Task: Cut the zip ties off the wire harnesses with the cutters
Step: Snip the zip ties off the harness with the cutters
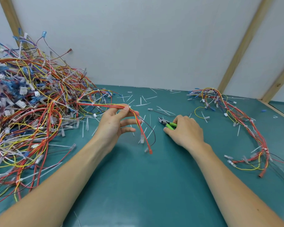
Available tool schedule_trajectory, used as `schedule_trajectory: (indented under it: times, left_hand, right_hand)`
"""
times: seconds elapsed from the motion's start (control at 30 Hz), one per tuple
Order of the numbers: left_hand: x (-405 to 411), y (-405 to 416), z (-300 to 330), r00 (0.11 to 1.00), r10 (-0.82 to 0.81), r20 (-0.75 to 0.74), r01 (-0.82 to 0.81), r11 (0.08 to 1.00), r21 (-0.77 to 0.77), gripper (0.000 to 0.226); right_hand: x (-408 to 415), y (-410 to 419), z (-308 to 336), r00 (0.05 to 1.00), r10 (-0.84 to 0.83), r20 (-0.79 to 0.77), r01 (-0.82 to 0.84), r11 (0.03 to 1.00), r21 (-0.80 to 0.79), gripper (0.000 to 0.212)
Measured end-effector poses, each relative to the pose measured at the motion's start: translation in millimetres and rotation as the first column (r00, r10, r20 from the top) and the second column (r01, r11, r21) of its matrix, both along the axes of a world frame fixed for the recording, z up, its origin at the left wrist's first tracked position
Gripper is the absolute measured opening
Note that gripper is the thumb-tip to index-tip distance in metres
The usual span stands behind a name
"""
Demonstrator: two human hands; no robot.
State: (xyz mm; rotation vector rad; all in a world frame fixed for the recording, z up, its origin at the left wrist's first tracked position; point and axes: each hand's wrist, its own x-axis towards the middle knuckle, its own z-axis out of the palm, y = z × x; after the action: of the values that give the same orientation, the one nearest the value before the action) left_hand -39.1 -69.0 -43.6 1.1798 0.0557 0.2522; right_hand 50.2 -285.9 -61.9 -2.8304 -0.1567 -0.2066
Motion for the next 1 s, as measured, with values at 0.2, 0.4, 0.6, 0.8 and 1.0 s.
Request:
schedule_trajectory:
  times: [0.2,0.4,0.6,0.8,1.0]
  left_hand:
    - [-3.6,-8.1,-2.6,1.000,-0.020,-0.011,0.022,0.987,0.161,0.007]
    - [-5.6,-14.4,-0.8,0.983,0.156,0.096,-0.179,0.929,0.324,0.006]
    - [-3.7,-11.3,-0.3,0.948,0.284,0.144,-0.316,0.896,0.312,0.002]
    - [-3.9,-8.7,1.2,0.956,0.269,0.114,-0.289,0.924,0.251,0.007]
    - [-3.5,-1.6,7.2,0.942,0.333,0.034,-0.335,0.938,0.088,0.026]
  right_hand:
    - [-6.5,3.4,7.7,0.999,0.038,0.024,-0.039,0.999,0.032,0.046]
    - [-30.0,25.5,36.3,0.812,0.578,0.081,-0.422,0.484,0.767,0.027]
    - [-35.2,32.7,30.9,0.768,0.639,-0.031,-0.348,0.457,0.819,0.019]
    - [-39.3,28.8,35.6,0.676,0.710,-0.198,-0.241,0.467,0.851,0.022]
    - [-37.8,18.1,43.6,0.492,0.835,-0.248,0.096,0.231,0.968,0.019]
